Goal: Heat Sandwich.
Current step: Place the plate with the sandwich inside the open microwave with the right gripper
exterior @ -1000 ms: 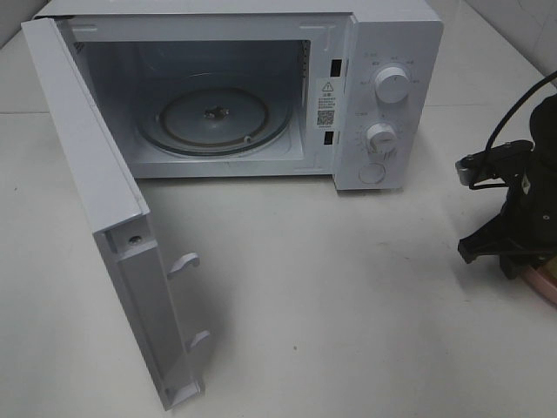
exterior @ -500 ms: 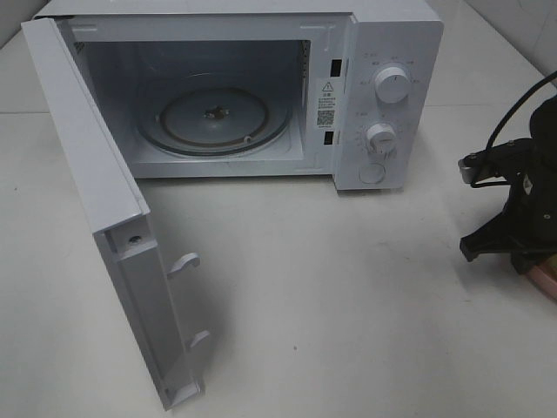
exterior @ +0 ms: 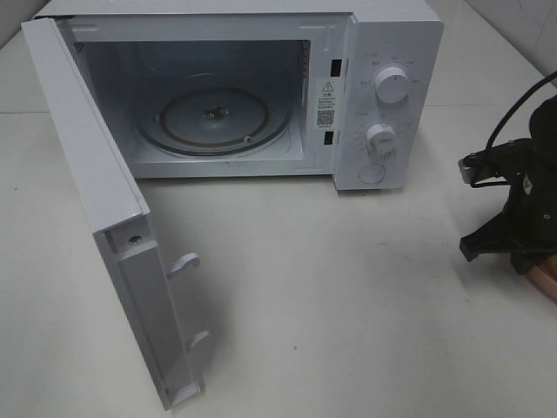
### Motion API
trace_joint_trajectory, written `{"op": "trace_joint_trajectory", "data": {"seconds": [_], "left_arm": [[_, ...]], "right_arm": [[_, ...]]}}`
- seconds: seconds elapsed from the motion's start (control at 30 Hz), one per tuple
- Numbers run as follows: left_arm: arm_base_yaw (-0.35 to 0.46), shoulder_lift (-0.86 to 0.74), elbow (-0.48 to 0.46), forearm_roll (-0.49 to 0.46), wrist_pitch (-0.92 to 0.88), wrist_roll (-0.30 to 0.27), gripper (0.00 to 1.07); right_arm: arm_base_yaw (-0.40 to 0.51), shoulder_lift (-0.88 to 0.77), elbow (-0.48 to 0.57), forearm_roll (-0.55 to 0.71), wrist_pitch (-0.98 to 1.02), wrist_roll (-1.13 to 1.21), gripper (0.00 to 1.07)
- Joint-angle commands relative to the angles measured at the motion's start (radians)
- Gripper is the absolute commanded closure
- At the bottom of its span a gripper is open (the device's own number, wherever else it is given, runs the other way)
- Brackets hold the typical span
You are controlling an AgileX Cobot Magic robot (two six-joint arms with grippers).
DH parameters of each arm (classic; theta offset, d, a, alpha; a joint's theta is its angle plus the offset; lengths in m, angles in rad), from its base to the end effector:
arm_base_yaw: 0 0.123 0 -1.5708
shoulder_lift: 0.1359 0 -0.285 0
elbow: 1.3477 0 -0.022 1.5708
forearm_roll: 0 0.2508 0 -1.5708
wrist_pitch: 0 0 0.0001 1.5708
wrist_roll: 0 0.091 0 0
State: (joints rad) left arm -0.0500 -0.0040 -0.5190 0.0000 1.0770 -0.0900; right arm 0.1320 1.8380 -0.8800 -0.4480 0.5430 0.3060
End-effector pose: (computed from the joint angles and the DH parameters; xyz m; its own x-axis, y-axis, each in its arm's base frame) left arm -0.0084 0.0004 0.2812 -0.4521 -0.0674 -0.8894 0.0094 0.9967 -0.0803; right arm 0.3079 0.0203 0.1206 -0.9607 -0.2104 -0.1812 -0.1653 0.9577 -0.2354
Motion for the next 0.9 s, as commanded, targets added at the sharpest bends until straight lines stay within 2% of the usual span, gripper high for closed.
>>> {"op": "trace_joint_trajectory", "data": {"seconds": [0.03, 0.53, 0.9], "left_arm": [[0.002, -0.023, 0.000, 0.000, -0.005, -0.004, 0.09], [0.002, -0.023, 0.000, 0.000, -0.005, -0.004, 0.09], [0.002, -0.023, 0.000, 0.000, -0.005, -0.004, 0.09]], "right_arm": [[-0.001, -0.001, -0.003, -0.025, 0.027, 0.021, 1.07], [0.000, -0.087, -0.003, -0.044, 0.116, 0.044, 1.07], [0.094, -0.105, 0.000, -0.048, 0.178, 0.048, 1.07]]}}
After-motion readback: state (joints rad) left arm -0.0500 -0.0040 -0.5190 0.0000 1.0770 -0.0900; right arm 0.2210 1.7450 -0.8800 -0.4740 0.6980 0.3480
